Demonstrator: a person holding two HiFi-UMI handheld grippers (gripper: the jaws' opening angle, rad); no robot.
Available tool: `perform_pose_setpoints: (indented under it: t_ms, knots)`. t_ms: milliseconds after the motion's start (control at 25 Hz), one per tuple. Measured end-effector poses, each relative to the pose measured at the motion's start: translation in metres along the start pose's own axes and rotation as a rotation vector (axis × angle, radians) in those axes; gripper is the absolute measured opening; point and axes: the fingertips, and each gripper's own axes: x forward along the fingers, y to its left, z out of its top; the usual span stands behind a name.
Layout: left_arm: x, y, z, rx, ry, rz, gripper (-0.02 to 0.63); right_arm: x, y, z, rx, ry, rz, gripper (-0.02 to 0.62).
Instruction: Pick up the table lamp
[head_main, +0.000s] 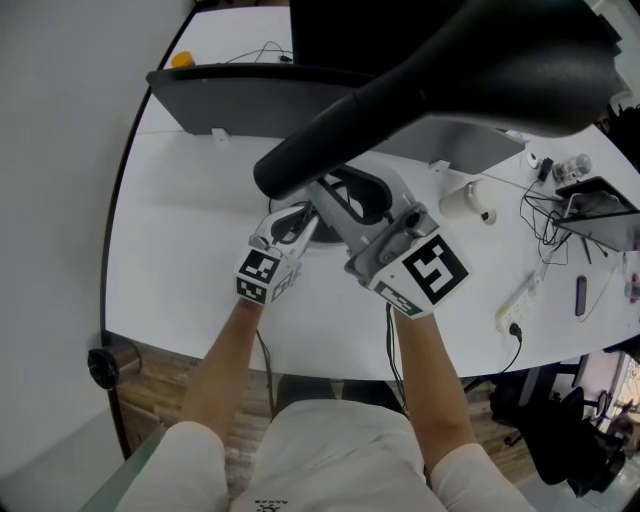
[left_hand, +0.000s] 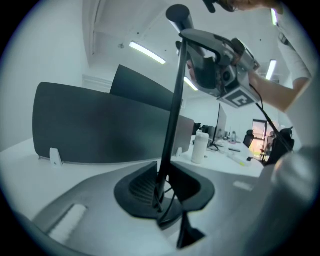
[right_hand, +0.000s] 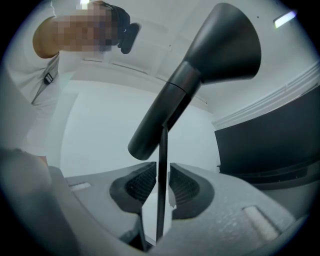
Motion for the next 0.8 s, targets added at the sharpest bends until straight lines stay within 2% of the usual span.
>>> perform_pose_setpoints:
  t_ms: [80, 160, 800]
  knots:
    - [-0.0001, -0.0002, -0.0004, -0.001, 0.0, 0.004, 0.066, 0.0, 0.001, 0.0035, -0.002, -0.003, 0.007, 0.049]
    - [-0.0006, -0.0003, -0.0004, 0.0, 0.002, 0.007, 0.064, -0.0006, 0.0012, 0.0045, 0.008, -0.006, 0.008, 0.044]
    - [-0.0007, -0.0032, 0.0008, 0.023, 0.02, 0.018, 0.058, -0.0043, 0.0005, 0.0057, 0.047, -0.014, 0.014, 0.035]
